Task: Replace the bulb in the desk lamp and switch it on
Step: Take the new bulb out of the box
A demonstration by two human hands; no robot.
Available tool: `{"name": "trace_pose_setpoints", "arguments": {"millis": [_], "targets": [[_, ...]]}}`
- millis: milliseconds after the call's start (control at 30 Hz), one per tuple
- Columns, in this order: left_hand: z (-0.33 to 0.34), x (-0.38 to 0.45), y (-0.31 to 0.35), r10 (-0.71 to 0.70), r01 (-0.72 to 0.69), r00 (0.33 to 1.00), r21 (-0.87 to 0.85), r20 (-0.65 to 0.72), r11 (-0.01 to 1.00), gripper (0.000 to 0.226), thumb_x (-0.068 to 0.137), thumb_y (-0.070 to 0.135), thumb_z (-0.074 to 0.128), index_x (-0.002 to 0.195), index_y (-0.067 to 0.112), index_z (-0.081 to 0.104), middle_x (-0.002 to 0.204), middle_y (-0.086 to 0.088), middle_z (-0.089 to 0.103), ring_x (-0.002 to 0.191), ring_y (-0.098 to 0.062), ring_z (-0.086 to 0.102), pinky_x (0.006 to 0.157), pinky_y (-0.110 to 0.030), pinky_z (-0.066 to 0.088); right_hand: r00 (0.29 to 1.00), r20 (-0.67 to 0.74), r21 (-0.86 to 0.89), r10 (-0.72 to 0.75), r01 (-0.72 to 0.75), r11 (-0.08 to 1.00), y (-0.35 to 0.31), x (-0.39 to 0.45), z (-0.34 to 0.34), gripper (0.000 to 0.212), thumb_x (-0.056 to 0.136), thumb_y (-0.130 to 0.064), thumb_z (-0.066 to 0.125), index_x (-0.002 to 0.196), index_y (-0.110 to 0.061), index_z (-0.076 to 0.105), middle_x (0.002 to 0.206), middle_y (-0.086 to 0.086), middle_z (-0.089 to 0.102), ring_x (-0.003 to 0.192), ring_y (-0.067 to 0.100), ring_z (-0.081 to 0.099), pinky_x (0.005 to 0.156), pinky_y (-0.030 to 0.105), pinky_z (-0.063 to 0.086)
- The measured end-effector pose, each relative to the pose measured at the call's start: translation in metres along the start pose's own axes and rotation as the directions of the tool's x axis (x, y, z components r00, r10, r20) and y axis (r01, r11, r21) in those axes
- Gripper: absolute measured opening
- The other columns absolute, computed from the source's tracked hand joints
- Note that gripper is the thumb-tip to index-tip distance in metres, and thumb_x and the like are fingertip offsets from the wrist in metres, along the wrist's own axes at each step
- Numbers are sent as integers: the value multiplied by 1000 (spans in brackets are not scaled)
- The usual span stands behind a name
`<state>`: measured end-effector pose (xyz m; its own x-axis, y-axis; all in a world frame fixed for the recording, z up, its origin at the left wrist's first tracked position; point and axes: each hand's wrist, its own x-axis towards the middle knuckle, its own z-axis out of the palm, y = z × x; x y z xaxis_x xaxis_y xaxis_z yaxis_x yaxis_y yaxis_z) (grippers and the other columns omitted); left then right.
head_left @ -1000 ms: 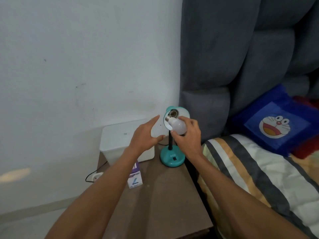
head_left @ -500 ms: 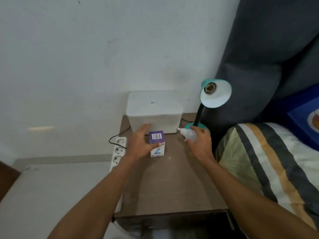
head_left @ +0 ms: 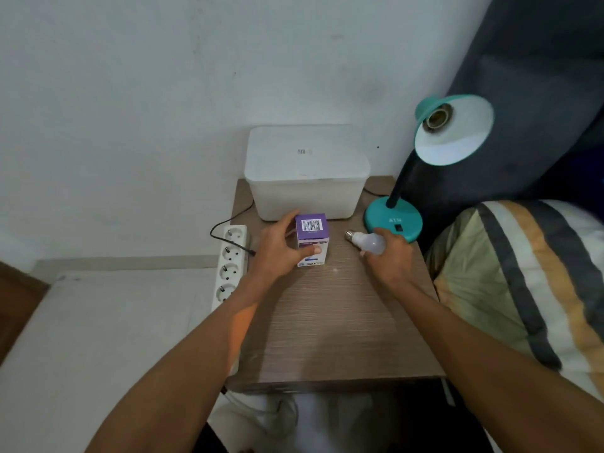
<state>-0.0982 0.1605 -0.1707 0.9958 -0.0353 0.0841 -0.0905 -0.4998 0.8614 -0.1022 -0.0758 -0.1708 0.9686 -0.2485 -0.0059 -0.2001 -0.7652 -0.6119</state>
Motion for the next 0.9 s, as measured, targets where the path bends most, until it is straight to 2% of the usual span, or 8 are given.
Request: {"name": "trace_pose_setpoints", "arguments": {"millis": [100, 167, 267, 400, 600, 733, 800, 900], "targets": [[0, -1, 0, 12, -12, 1000, -16, -3, 1000, 101, 66, 26, 97, 152, 9, 46, 138, -10, 66, 126, -18, 63, 107, -34, 53, 994, -78, 21, -74, 76, 997, -10, 2, -6, 63, 85, -36, 76, 140, -14, 55, 141, 10, 53, 130, 25, 49, 107, 34, 39], [0, 0, 0, 12, -13, 1000, -24, -2, 1000, 102, 67, 26, 97, 153, 9, 45, 139, -10, 65, 127, -19, 63, 106, -35, 53, 971, -117, 80, -209, 219, 973, -28, 7, -13, 54, 88, -35, 74, 137, -15, 59, 137, 6, 59, 126, 19, 53, 106, 32, 41], [1, 0, -2, 27, -27, 1000, -38, 1, 999, 103, 66, 27, 97, 153, 11, 44, 138, -11, 65, 125, -18, 64, 105, -35, 55, 887, 39, 92, -460, 455, 886, -60, 12, -19, 39, 91, -24, 72, 129, -18, 66, 129, 4, 65, 117, 14, 59, 97, 35, 54], [1, 0, -3, 36, -35, 999, -46, 7, 998, 102, 67, 27, 96, 154, 10, 43, 138, -11, 65, 119, -14, 65, 101, -30, 56, 718, 292, -105, -632, 681, 725, -85, 13, -12, 31, 93, -21, 69, 124, -14, 71, 130, 9, 66, 116, 23, 61, 94, 37, 54], [2, 0, -8, 44, -42, 999, -81, 27, 996, 103, 70, 21, 94, 156, 8, 39, 137, -12, 65, 117, -9, 64, 94, -8, 49, 569, 410, -170, -713, 816, 553, -92, 20, -19, 27, 93, -19, 66, 118, -14, 74, 125, 9, 69, 109, 26, 64, 89, 41, 53], [3, -1, -11, 64, -62, 998, -82, 28, 995, 106, 68, 24, 95, 157, 11, 38, 136, -8, 67, 116, -7, 65, 94, -8, 49, 581, 489, -189, -651, 799, 571, -98, 30, -21, 30, 90, -27, 68, 120, -23, 71, 122, 5, 71, 104, 23, 66, 84, 38, 55], [4, -1, -11, 60, -57, 998, -90, 27, 994, 106, 69, 24, 94, 157, 13, 37, 134, -5, 67, 115, -6, 65, 95, -9, 50, 572, 491, -185, -657, 806, 563, -97, 31, -21, 30, 91, -28, 66, 120, -21, 70, 115, 4, 73, 98, 22, 68, 79, 36, 55], [5, 0, -12, 60, -56, 998, -115, 28, 992, 104, 71, 21, 93, 158, 13, 36, 134, -3, 66, 117, -6, 65, 100, -17, 52, 545, 456, -161, -704, 828, 536, -91, 29, -19, 36, 93, -33, 65, 125, -16, 66, 121, 8, 71, 101, 24, 68, 81, 36, 57]]}}
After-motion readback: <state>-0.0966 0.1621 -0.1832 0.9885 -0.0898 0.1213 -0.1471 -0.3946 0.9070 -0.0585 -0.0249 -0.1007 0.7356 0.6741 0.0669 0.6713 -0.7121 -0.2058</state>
